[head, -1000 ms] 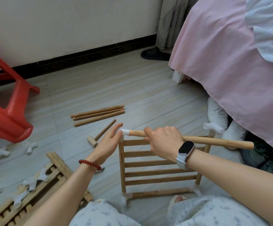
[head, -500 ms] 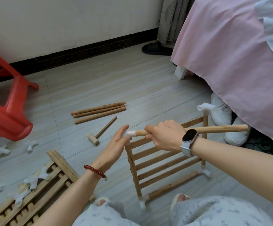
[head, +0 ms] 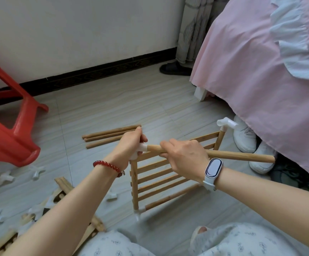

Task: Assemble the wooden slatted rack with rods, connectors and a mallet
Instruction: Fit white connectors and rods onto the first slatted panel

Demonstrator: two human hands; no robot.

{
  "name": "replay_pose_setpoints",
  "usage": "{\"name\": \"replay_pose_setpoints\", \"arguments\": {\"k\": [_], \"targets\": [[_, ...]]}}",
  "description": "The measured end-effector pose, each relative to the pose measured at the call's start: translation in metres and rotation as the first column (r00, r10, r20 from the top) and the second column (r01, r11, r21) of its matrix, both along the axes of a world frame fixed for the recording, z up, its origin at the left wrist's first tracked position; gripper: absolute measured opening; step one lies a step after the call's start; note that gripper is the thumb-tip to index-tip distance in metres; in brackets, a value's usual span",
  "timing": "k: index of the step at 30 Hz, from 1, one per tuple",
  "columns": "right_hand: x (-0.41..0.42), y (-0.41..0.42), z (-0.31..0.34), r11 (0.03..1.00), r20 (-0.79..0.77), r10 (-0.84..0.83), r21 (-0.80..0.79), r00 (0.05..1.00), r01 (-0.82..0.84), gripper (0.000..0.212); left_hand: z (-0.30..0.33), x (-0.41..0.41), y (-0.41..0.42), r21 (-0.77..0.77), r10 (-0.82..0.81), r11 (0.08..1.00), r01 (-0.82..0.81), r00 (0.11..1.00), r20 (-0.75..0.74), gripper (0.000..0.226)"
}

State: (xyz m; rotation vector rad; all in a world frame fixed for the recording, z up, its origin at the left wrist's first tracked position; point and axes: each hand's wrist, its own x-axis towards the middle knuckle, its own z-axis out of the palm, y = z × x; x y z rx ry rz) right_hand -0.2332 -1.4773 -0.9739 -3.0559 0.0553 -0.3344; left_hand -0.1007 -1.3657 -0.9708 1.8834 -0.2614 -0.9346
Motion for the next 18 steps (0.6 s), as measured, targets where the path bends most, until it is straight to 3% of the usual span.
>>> {"name": "replay_pose_setpoints", "arguments": {"k": [3,6,13,16,18], "targets": [[0.004,-0.003,0.003,0.999,-0.126,0.032,0.040,0.992,-0.027,0.020,-0.010,-0.005,0.008,-0.010,-0.018,1.000,0.019,0.991,0.133,0.044],[0.012,-0.004,0.007,0.996,-0.312,0.067,0.077,0.948,-0.045,0.026,-0.027,-0.007,0.017,-0.050,-0.012,0.999,0.020,0.989,0.148,0.043],[0.019,-0.011,-0.005,0.992,-0.454,0.124,0.038,0.882,-0.120,0.031,-0.052,-0.015,0.024,0.061,-0.096,0.995,0.081,0.950,0.297,0.035],[0.005,-0.035,-0.003,0.999,-0.432,0.005,-0.036,0.902,-0.023,0.020,-0.054,-0.002,0.028,0.079,-0.157,0.987,0.137,0.906,0.394,0.037],[-0.009,-0.060,0.006,0.984,-0.414,-0.152,-0.153,0.898,0.096,0.004,-0.056,0.007,0.030,0.185,-0.278,0.960,0.212,0.815,0.509,0.038]]}}
